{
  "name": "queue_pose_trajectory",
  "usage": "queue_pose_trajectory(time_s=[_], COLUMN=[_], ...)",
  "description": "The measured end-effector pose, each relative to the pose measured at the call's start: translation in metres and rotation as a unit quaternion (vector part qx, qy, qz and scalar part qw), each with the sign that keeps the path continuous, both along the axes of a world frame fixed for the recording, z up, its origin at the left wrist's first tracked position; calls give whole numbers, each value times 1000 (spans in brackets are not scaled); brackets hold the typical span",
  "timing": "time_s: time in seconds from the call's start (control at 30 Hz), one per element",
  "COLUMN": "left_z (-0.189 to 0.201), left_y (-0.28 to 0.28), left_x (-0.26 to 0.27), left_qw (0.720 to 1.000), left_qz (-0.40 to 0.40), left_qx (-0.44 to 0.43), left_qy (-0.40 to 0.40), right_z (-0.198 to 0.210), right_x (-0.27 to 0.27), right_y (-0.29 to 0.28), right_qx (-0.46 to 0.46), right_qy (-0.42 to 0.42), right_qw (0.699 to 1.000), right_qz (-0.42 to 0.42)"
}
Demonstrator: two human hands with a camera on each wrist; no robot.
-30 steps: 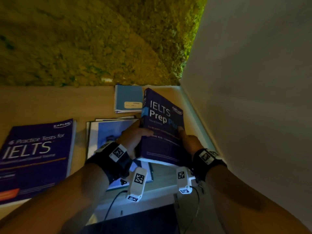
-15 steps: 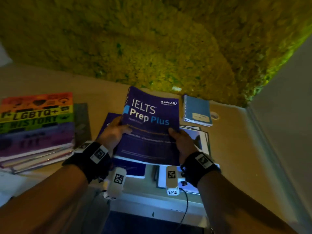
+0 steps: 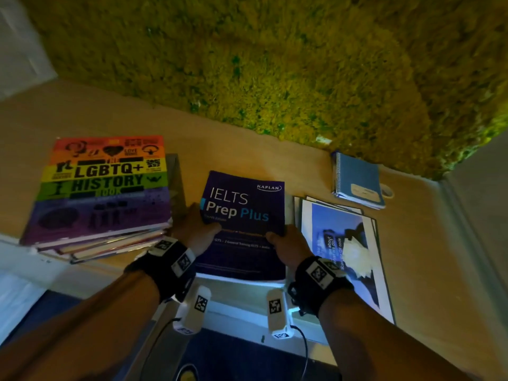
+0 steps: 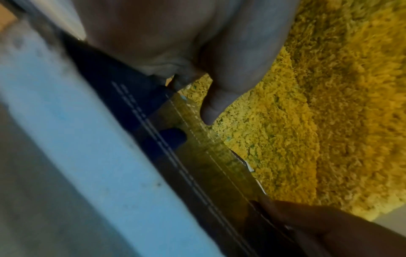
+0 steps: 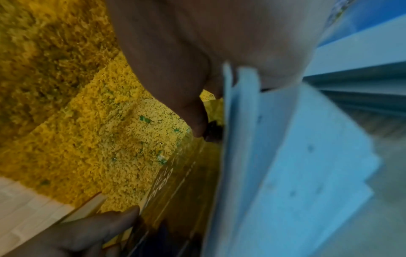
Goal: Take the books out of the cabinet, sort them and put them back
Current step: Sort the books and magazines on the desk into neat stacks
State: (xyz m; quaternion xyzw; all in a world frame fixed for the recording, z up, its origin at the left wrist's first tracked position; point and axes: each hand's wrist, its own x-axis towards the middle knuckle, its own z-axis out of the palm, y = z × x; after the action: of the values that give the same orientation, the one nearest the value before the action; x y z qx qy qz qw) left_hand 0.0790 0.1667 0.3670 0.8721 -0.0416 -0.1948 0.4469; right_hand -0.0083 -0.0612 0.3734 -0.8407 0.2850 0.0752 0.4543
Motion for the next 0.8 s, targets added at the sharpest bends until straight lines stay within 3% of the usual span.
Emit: queue_pose_trajectory(time_s=[0.13,0.23,0.37,0.5,0.6,0.67,0.73,0.8], left_z=[36,76,120,137,130,121,106,95], left_y=[-21,-28,22,112,185,215,226,226], left_x=[-10,-9,19,41,50,44,34,24], left_qw=[995,994,986,972,966,967,966,942], left_qz=[-30,7,49,103,179,232,232,182], left_qx=[-28,-40,-104,34,131,106,-69,-224], left_qy=[-86,-101,-119,-207,-132,-28,94,171], right_z=[28,61,83,82,69,62,62,53], right_x=[13,34,64,85,103,112,115,120], right_y=[9,33,87,142,177,190,197,197], right_qx=[-66,-76,83,248,274,316,365,423], right_qy=[-60,-130,-102,-24,-5,12,50,82], right_qw=[996,988,984,957,952,941,925,901], right_qz=[-28,37,118,146,137,118,91,58])
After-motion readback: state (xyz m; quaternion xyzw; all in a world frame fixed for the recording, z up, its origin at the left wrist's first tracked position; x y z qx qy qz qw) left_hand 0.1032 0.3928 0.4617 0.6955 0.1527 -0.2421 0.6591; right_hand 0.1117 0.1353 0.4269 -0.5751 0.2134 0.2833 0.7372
